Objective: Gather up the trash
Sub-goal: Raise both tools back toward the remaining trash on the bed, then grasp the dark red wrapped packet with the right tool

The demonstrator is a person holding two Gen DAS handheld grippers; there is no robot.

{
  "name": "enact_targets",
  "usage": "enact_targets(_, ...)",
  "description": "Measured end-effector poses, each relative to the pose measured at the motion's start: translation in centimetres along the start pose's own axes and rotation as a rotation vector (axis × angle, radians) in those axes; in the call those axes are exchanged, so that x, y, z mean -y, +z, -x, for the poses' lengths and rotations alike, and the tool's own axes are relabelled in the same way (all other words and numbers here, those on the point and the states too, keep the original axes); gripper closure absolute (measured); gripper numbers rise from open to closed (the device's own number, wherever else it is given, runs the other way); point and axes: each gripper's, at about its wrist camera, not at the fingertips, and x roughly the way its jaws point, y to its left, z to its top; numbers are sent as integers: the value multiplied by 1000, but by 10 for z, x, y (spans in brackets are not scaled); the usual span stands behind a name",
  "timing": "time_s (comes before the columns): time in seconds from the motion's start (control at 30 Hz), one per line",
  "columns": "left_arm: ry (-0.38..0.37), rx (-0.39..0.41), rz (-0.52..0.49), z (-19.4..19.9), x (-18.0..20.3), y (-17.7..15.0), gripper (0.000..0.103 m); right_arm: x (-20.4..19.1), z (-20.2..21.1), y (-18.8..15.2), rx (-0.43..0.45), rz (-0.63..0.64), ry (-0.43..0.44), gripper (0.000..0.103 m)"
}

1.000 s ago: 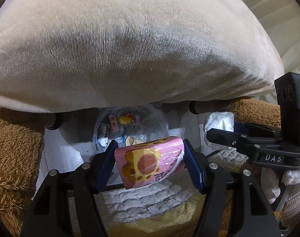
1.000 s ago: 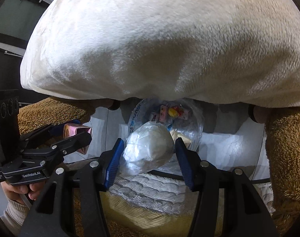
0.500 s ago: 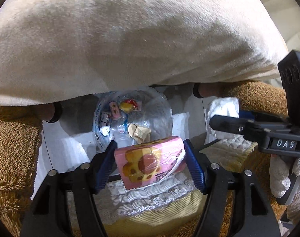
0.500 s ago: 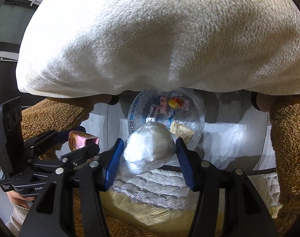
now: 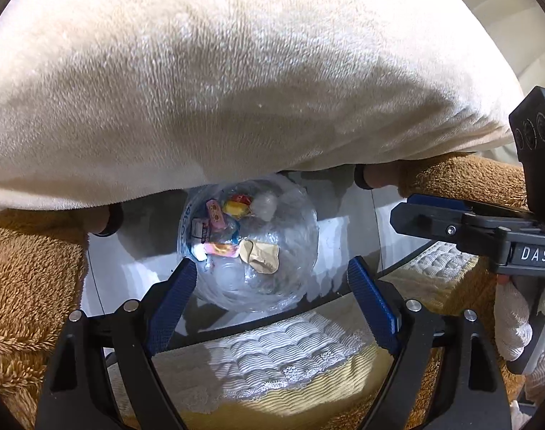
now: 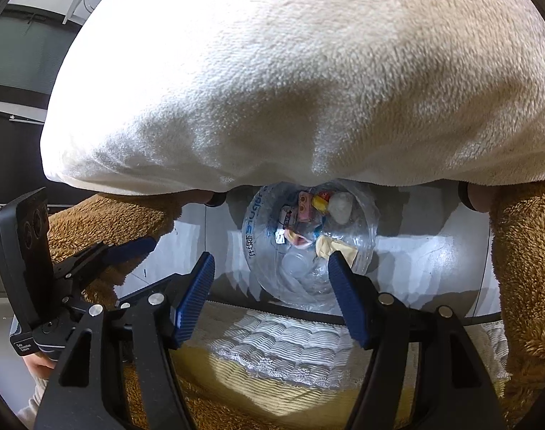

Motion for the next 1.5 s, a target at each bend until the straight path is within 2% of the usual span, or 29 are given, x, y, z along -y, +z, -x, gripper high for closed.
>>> enact_targets(0.27,-12,55,-12,15,1,4,18,-5,9,-1,25,25,17,37)
enact_targets(0.43,-46,124,-30,34,3,6,18,-10,25,-2,86,59,53,37)
enact_targets(0.63,-84,215,-61,53,4,5,19,-14,48,-9,183,109,101,37)
enact_targets(0.77,-115,294,-96,71,6,4,19,-27,71,-15,292,194,123,37)
enact_targets(0.93,-100,454,-117,102,8,3,19,-44,103,-16,465,294,99,37)
enact_targets(1.03,-100,529,-135,120,8,5,19,-51,117,-10,526,334,78,37)
enact_targets(1.2,-90,619,-144,147,1,20,19,-57,134,12,579,374,24,37)
enact_targets(1.3,-50,678,-133,164,-5,31,19,-60,142,28,588,398,7,37)
enact_targets(1.5,-27,730,-125,184,-16,59,19,-76,147,64,629,484,-55,37)
